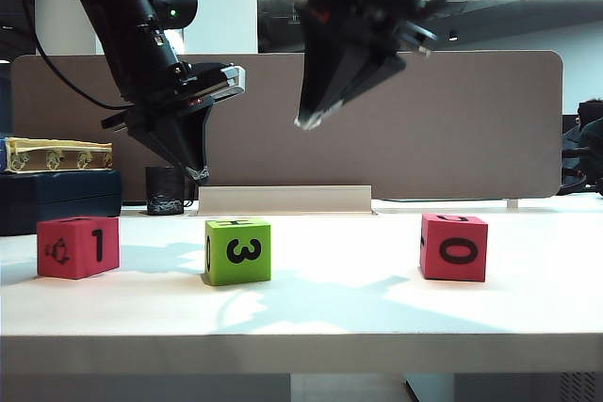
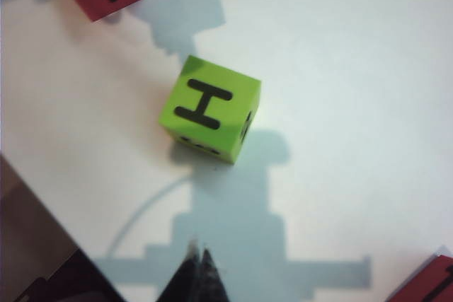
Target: Select the appropriate blocks from the scattered letter blocks on the table and arrange them in a row to spell out "THU".
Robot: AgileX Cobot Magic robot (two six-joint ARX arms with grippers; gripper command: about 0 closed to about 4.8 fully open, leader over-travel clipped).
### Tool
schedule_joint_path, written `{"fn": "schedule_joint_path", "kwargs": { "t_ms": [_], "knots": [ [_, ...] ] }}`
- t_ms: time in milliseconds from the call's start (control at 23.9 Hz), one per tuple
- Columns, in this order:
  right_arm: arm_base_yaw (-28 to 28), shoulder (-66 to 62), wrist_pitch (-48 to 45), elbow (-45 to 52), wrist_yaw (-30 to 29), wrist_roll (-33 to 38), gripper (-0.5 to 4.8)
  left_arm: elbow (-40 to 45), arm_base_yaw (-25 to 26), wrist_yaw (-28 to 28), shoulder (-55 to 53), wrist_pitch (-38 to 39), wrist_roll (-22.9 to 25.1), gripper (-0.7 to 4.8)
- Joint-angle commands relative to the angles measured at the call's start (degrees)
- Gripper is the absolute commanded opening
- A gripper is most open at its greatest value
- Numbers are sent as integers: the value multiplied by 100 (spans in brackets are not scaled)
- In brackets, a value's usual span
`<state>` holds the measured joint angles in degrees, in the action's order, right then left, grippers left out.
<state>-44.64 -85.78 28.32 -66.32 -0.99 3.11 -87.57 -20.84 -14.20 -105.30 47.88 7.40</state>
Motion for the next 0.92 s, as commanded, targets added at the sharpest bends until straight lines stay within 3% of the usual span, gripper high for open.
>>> {"fn": "schedule_joint_path", "kwargs": {
  "t_ms": [42,335,460,921],
  "knots": [
    [144,-109,-203,-37,24,-17,-5,-4,-37,-2,-20,170,35,-6],
    [389,133,-181,-37,-20,-15,-5,7,-42,-190,-302,321,98,-6],
    [389,216,-192,-37,-22,-17,-5,4,-79,-682,-535,273,96,-6],
    [398,216,-140,-37,-20,-17,-5,4,-157,-769,-619,855,116,-6]
  ]
}}
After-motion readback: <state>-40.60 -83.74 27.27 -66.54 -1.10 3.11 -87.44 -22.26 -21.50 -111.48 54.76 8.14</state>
